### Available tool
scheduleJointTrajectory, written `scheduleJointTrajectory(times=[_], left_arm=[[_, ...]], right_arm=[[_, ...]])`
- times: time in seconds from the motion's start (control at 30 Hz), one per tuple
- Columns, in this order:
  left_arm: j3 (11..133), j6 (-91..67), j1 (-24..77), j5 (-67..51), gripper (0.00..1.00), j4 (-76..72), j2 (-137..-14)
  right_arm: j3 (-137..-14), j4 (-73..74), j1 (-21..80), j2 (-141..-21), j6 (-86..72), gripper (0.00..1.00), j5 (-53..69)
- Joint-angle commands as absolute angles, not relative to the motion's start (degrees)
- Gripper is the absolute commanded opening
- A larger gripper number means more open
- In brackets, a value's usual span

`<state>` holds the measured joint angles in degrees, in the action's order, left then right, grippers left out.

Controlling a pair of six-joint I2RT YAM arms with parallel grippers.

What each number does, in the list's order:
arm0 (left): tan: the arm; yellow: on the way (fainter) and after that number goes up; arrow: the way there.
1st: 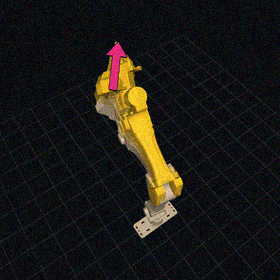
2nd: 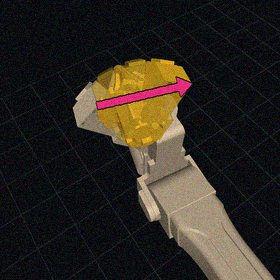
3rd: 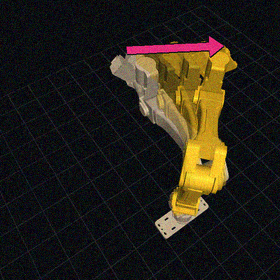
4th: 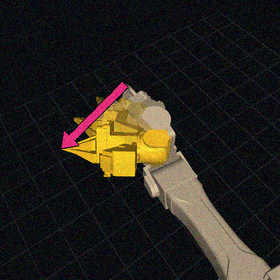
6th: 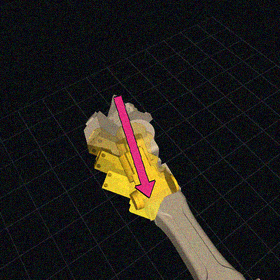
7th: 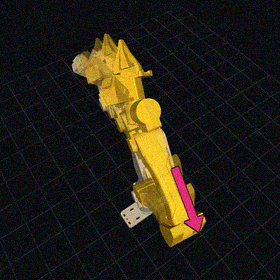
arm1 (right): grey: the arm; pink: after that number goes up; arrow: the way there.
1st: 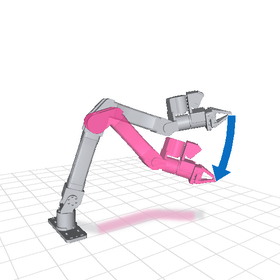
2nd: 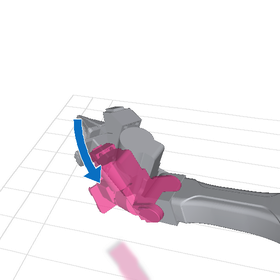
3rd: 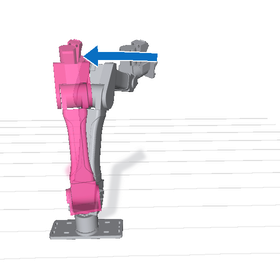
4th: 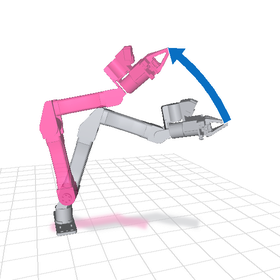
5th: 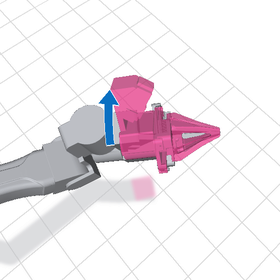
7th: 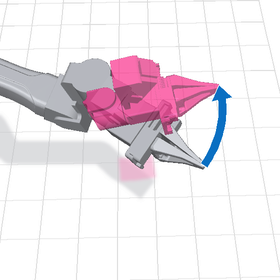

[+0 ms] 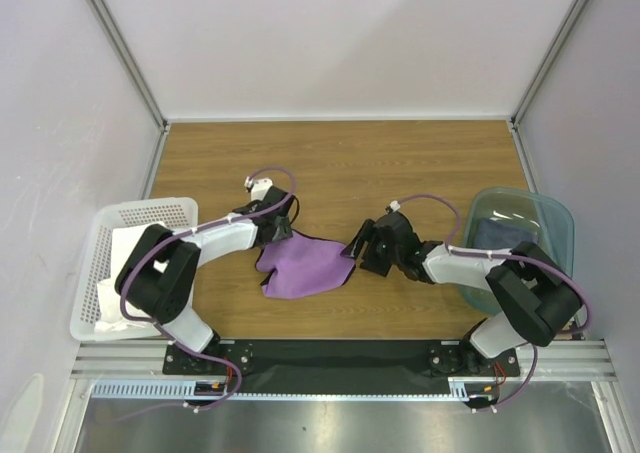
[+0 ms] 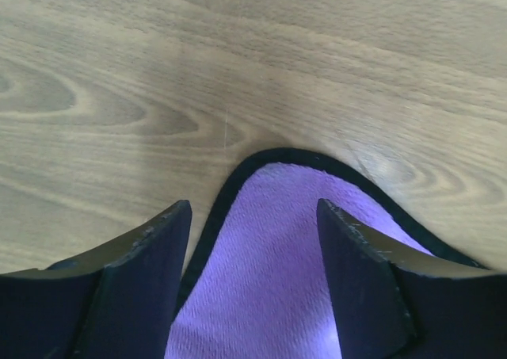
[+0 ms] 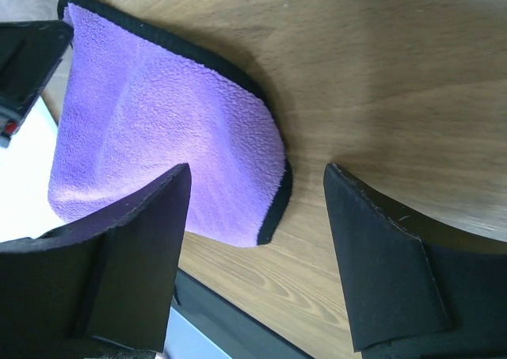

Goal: Fold and stack the towels
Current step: Flatten out the crumpled towel

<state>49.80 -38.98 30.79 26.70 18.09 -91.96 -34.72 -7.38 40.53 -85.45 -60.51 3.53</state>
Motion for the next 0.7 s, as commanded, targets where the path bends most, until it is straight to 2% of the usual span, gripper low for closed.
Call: scheduleJointTrajectory(times=[0.0, 0.17, 0.23, 0.33, 0.37, 0.4, 0.47, 0.53, 0.67], left_arm=[[49.13, -38.94, 29.27, 25.84, 0.68, 14.33, -93.51], [48.17, -37.97, 28.3, 24.17, 0.58, 11.87, -94.74], [48.08, -37.45, 27.95, 23.56, 0.49, 11.34, -95.18], [47.81, -36.31, 27.95, 22.33, 0.33, 9.76, -95.54], [47.81, -36.21, 27.86, 22.32, 0.27, 9.06, -95.71], [47.9, -36.04, 27.95, 22.32, 0.15, 9.05, -95.89], [48.77, -35.69, 27.86, 22.59, 0.01, 9.4, -96.68], [49.74, -35.07, 27.86, 22.85, 0.0, 10.02, -97.29], [51.76, -34.19, 27.77, 23.64, 0.0, 11.86, -95.37]], right_arm=[[-37.09, -9.75, 41.39, -87.01, -61.43, 0.73, 3.16], [-38.93, -10.46, 42.27, -90.17, -61.96, 0.72, 3.69], [-39.37, -10.72, 42.63, -90.96, -62.23, 0.69, 3.69], [-39.29, -11.51, 42.8, -91.32, -62.75, 0.56, 3.08], [-39.37, -11.51, 42.8, -91.32, -62.75, 0.47, 2.99], [-39.37, -11.34, 42.8, -91.14, -62.75, 0.43, 2.73], [-39.72, -10.9, 42.8, -90.71, -61.88, 0.29, 1.67], [-41.04, -8.71, 42.8, -89.57, -60.48, 0.24, 0.01], [-45.6, -2.47, 42.71, -86.49, -52.5, 0.08, -7.72]])
